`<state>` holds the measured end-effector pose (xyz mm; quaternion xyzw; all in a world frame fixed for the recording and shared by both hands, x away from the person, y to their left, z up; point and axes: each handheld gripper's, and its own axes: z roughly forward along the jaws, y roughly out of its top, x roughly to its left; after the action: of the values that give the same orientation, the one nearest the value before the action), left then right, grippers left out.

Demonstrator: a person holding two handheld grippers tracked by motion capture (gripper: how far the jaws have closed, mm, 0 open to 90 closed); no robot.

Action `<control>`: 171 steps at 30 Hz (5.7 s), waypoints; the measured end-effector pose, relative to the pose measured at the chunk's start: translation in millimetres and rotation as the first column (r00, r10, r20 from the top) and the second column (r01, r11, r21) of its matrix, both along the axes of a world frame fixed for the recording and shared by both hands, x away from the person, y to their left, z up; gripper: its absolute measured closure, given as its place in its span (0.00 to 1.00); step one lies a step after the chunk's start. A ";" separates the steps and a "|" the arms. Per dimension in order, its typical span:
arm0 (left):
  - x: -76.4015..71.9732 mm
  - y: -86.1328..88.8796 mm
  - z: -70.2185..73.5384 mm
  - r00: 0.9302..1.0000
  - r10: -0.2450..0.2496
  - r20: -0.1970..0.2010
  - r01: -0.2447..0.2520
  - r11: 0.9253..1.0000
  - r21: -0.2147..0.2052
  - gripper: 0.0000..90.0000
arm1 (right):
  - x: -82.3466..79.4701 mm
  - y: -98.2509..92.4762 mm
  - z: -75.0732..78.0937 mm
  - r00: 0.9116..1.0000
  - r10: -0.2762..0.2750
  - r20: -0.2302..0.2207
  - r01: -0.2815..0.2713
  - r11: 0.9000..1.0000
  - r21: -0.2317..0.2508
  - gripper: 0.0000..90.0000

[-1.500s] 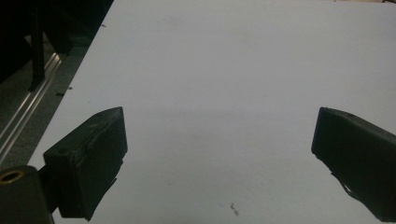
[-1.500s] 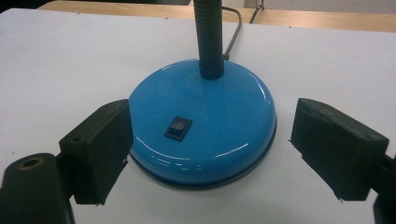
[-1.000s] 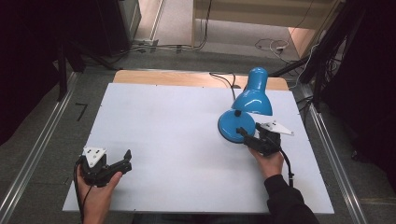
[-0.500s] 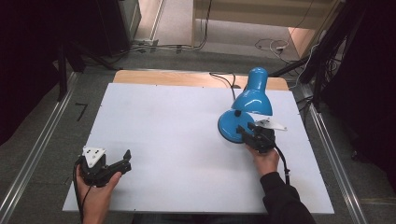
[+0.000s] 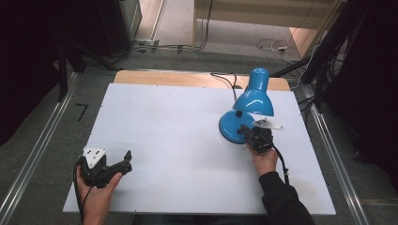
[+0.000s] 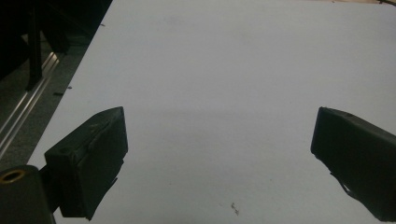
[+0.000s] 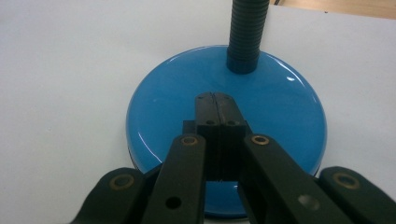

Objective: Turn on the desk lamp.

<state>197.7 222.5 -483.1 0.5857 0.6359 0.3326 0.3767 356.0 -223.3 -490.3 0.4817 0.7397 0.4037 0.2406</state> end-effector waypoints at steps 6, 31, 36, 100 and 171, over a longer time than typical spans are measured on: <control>0.0 0.2 -0.1 1.000 -0.001 0.000 0.001 1.000 -0.001 0.05 | 2.1 1.5 -2.4 1.000 -0.004 -0.013 0.004 1.000 -0.003 0.97; 0.0 0.8 -0.3 1.000 -0.003 -0.004 0.003 1.000 -0.001 0.05 | 3.4 2.6 -6.2 0.999 -0.012 -0.035 0.011 1.000 -0.017 0.98; 0.1 0.6 -0.2 1.000 -0.003 -0.005 0.003 1.000 -0.001 0.05 | 3.0 3.4 -6.4 0.999 -0.012 -0.030 0.011 1.000 -0.023 0.98; 0.2 1.8 -0.5 1.000 0.001 -0.007 -0.001 1.000 -0.021 0.05 | -10.8 -0.9 7.7 0.997 0.059 -0.045 -0.058 0.998 0.024 0.48; 1.0 2.2 -1.0 1.000 0.002 -0.013 -0.002 1.000 -0.026 0.05 | -56.8 -58.6 25.7 0.997 0.035 -0.062 -0.033 0.999 0.035 0.21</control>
<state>198.6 224.6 -484.1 0.5823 0.6433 0.3207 0.3798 299.2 -281.9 -464.6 0.4855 0.7480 0.4047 0.2024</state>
